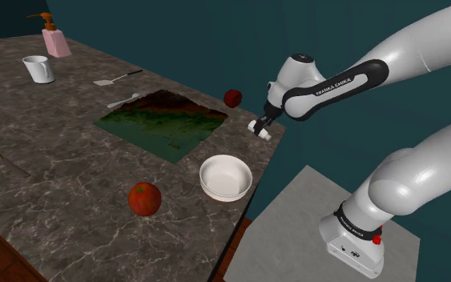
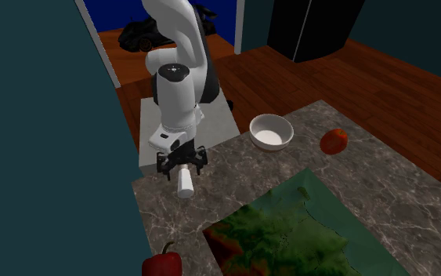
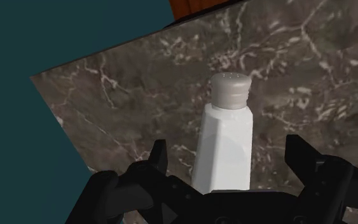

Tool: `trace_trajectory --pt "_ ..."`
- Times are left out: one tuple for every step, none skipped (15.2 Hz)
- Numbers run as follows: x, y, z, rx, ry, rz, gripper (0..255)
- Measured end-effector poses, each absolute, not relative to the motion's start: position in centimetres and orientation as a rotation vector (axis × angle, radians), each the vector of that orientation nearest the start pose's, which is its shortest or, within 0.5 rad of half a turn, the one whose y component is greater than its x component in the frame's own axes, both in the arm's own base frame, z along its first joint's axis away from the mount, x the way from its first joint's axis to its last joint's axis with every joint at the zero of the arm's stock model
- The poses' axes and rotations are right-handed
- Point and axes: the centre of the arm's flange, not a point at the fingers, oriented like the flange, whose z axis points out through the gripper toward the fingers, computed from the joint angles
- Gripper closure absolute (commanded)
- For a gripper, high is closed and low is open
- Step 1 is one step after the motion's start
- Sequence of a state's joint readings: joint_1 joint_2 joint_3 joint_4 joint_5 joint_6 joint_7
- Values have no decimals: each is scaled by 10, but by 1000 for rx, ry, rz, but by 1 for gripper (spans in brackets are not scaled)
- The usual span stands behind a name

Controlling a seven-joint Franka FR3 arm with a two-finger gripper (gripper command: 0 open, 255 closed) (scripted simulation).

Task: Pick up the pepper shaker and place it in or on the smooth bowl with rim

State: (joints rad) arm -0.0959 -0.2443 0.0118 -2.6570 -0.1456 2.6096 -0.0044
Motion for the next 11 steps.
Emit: trace_trajectory --pt "429 -34 334 -3223 -62 -311 0" --pt "430 -34 329 -3223 -62 -311 0" --pt "431 -34 325 -3223 -62 -312 0" --pt "431 -34 323 -3223 -62 -312 0" --pt "431 -34 323 -3223 -62 -312 0" --pt "431 -34 323 -3223 -62 -312 0" --pt "431 -34 322 -3223 -62 -312 0" --pt "431 -34 322 -3223 -62 -312 0" --pt "431 -34 322 -3223 -62 -312 0" --pt "431 -34 322 -3223 -62 -312 0" --pt "431 -34 322 -3223 -62 -312 255"
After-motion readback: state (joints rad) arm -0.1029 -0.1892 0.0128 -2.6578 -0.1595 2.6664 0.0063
